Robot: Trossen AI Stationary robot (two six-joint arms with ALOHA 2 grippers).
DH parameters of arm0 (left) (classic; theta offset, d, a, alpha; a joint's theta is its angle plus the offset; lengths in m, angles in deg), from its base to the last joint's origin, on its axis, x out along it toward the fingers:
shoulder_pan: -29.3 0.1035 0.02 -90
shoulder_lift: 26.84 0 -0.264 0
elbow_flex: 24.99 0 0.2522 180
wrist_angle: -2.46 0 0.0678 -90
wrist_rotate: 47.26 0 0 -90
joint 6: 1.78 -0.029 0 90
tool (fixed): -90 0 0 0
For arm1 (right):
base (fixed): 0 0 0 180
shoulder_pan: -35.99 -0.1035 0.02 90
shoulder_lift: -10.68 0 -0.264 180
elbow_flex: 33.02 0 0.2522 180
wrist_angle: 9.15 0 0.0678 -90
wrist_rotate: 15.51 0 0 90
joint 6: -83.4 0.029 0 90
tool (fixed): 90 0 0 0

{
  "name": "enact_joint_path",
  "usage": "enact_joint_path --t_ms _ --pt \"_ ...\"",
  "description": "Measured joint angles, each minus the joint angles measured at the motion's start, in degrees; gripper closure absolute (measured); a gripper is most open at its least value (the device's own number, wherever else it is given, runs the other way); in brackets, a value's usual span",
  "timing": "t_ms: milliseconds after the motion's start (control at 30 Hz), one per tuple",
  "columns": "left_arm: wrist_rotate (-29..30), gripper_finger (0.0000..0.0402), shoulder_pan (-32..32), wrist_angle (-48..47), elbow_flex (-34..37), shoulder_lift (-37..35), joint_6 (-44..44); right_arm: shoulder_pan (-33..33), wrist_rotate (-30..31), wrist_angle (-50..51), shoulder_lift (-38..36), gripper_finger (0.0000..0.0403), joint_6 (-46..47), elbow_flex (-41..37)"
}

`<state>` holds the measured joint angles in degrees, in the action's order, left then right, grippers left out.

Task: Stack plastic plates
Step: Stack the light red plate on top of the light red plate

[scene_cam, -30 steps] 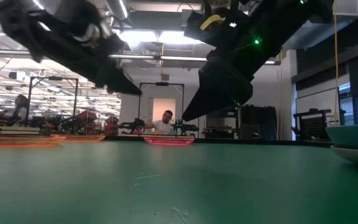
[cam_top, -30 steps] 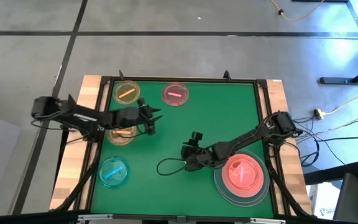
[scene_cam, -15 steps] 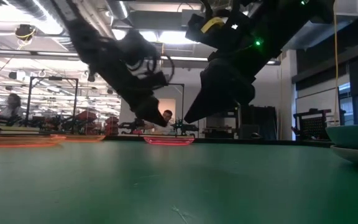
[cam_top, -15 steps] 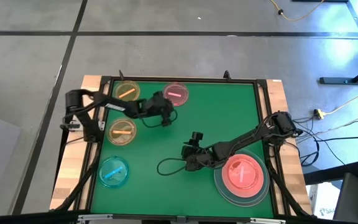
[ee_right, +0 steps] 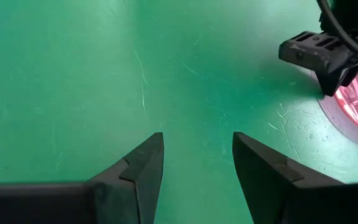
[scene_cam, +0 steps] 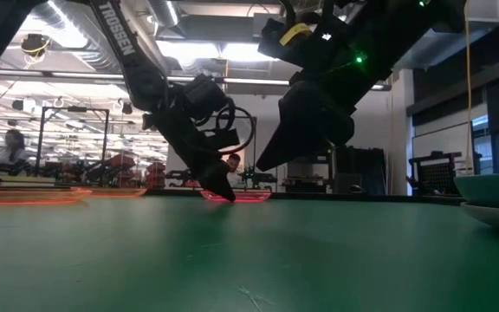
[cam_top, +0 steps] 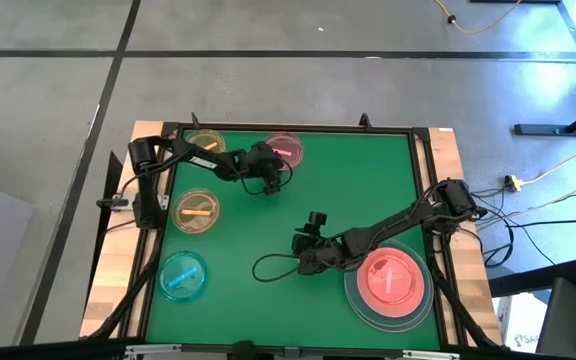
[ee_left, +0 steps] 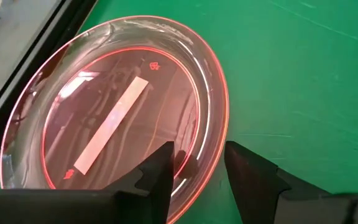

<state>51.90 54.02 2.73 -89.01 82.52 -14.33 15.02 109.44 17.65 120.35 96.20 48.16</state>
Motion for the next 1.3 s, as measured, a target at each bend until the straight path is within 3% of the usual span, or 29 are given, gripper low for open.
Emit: enact_joint_path --t_ms 133,400,567,833,1067,1233,1300 --pt "-0.2 0.0292 0.0 -1.2 -0.1 0.0 0.0 0.0 0.0 0.0 0.0 0.0220 0.0 0.0" --pt "0.7 0.0395 -1.2 -1.3 0.0 -0.2 -2.0 0.0 0.0 -0.1 0.0 0.0220 0.0 0.0" --pt "2.6 0.0394 -4.2 -4.2 0.2 -2.7 -5.5 -1.1 2.7 0.7 -0.7 0.0220 -1.5 0.0" --pt "2.2 0.0399 -12.4 -12.5 0.2 -13.9 -10.0 -8.0 16.4 4.5 -7.4 0.0220 -6.0 0.1" --pt "-2.5 0.0398 -21.6 -14.5 0.2 -21.7 -13.4 -9.5 16.9 8.2 -10.0 0.0220 -6.3 0.1" --pt "-11.0 0.0400 -27.4 -14.7 0.2 -22.9 -17.6 -8.6 16.3 8.5 -10.0 0.0220 -6.7 0.1" --pt "-11.8 0.0399 -28.9 -15.1 0.2 -22.9 -19.6 -8.7 15.8 9.0 -10.0 0.0220 -6.7 0.0"
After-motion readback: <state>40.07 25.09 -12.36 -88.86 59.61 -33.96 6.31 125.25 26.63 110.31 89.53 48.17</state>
